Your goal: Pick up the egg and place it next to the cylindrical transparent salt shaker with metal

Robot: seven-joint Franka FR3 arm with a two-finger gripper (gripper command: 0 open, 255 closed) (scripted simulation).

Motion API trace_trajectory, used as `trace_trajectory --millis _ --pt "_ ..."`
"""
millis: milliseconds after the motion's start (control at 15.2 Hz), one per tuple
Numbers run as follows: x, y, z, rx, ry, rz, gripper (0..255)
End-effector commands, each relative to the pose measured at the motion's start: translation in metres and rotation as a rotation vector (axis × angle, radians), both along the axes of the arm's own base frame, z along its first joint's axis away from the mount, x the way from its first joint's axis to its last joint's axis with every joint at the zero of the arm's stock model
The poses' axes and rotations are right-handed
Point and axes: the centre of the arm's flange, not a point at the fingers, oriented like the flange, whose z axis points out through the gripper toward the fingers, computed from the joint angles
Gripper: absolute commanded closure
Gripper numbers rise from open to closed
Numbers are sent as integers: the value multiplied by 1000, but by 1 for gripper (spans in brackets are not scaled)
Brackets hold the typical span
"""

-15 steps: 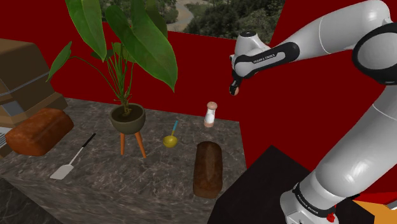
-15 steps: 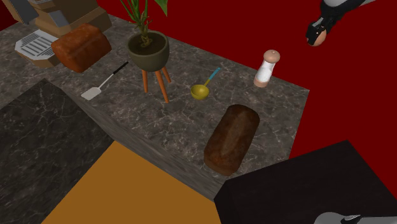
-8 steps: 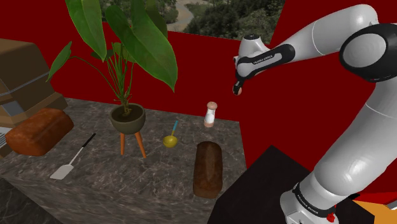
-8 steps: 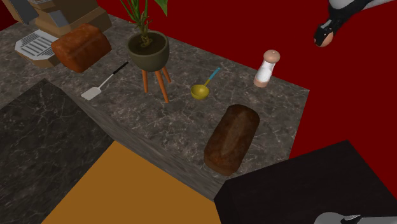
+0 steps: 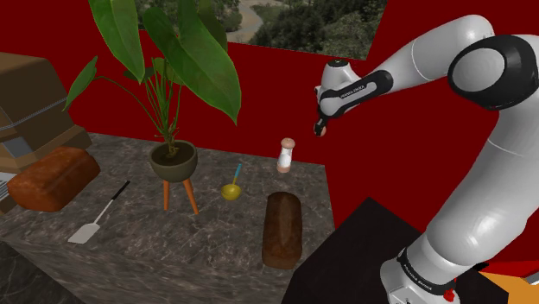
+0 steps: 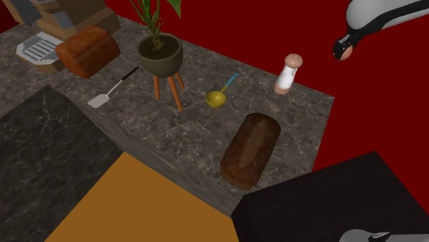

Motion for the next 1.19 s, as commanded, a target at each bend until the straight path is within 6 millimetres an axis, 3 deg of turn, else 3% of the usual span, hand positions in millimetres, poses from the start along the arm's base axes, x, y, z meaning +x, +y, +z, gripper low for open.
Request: trace_trajectory --millis 0,1122 --pt "0 0 -11 0 -1 0 255" --pt "0 0 -101 0 -1 0 255"
